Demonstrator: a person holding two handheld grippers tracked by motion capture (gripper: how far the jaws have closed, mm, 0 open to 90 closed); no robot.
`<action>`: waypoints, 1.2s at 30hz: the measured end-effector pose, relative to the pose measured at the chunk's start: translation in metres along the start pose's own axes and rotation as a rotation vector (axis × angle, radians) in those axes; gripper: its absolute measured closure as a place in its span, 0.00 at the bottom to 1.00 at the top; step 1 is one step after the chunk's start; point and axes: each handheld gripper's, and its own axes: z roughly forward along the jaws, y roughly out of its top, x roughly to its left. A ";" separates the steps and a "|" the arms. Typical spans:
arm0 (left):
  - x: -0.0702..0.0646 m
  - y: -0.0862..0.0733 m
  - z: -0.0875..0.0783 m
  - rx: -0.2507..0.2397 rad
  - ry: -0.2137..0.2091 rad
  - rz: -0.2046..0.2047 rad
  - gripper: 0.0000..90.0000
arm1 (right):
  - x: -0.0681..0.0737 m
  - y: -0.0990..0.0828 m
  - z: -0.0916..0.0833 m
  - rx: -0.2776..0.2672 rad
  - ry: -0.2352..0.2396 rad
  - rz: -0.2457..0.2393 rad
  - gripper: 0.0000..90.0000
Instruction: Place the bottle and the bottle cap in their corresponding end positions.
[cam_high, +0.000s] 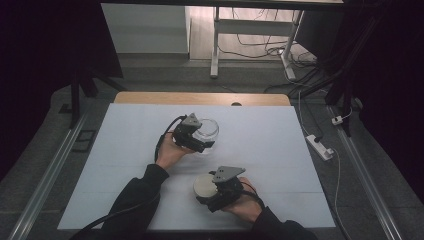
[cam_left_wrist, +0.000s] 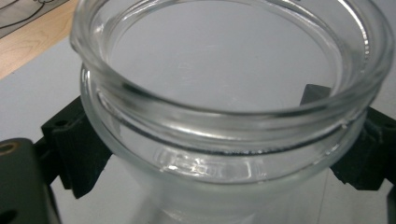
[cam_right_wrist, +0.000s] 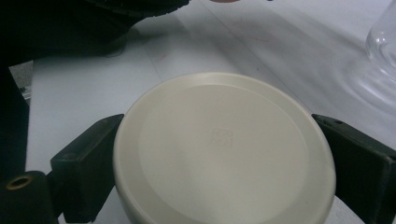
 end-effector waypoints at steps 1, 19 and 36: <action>0.000 0.000 0.000 0.000 0.000 0.000 0.08 | 0.000 0.000 0.000 0.000 0.000 0.000 0.08; 0.008 -0.009 0.015 0.002 0.023 -0.014 0.08 | -0.002 -0.005 0.019 0.067 -0.027 -0.011 0.08; 0.008 -0.008 0.016 0.009 0.017 -0.021 0.07 | -0.008 -0.005 0.023 0.111 -0.021 0.031 0.02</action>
